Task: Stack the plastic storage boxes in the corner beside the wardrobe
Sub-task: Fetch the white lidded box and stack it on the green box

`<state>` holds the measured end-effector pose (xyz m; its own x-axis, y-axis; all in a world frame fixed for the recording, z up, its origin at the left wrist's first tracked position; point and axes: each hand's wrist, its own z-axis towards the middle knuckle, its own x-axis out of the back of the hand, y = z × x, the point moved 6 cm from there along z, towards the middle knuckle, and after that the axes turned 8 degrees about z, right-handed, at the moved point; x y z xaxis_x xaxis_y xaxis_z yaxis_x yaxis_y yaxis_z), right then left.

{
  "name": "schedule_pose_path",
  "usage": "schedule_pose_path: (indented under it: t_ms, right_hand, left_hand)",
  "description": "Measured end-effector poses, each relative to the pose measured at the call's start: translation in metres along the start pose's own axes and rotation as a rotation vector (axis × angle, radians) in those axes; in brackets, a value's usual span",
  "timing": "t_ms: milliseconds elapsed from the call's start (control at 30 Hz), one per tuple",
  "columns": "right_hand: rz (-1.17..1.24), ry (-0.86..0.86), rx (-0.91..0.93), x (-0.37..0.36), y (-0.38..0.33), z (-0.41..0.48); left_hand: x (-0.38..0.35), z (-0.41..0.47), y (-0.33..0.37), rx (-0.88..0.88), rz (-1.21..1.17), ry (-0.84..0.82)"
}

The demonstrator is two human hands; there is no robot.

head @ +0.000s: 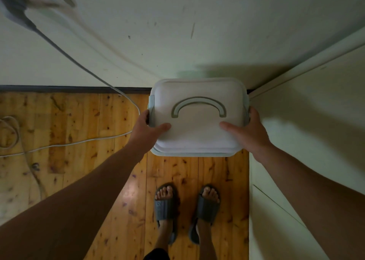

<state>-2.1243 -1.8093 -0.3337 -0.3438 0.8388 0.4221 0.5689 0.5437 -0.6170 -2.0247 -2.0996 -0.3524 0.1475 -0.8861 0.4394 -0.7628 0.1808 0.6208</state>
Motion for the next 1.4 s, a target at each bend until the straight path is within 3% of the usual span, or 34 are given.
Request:
schedule_pose_path:
  t_ms: [333,800,1400]
  right_hand:
    - [0.032,-0.019,-0.012,-0.001,0.005,0.001]
    - [-0.128,0.016,0.063,0.010,-0.014,-0.013]
    - [-0.125,0.006,0.218,0.027,-0.077,-0.093]
  left_hand:
    - [-0.002,0.001,0.001,-0.003,0.017,-0.003]
    - [0.013,-0.016,0.016,-0.033,0.027,0.026]
    - [0.049,-0.087,0.069,-0.085,0.018,0.093]
